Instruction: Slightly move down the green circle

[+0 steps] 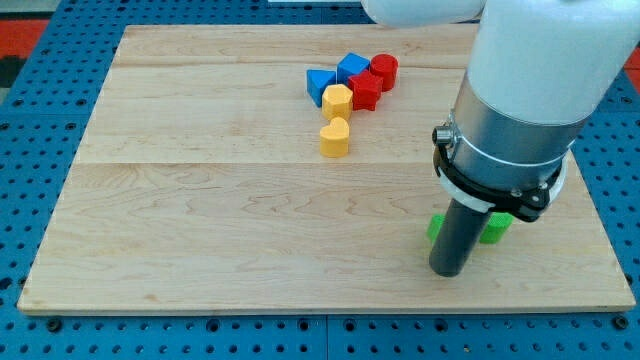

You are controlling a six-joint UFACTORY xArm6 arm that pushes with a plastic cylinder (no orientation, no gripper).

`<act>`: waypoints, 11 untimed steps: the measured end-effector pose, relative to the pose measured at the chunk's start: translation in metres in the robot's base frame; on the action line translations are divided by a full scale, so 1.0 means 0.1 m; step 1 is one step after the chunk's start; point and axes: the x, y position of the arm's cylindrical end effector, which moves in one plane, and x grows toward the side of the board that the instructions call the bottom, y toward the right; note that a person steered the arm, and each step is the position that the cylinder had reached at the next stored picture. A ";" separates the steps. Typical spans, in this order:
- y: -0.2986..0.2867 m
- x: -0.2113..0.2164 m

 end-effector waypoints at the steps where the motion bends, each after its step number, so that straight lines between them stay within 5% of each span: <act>1: 0.00 0.00; 3: -0.54 0.06; 5: -0.59 -0.87; 6: -0.40 -0.95; 8: 0.31 -0.95; 11: 0.39 -0.66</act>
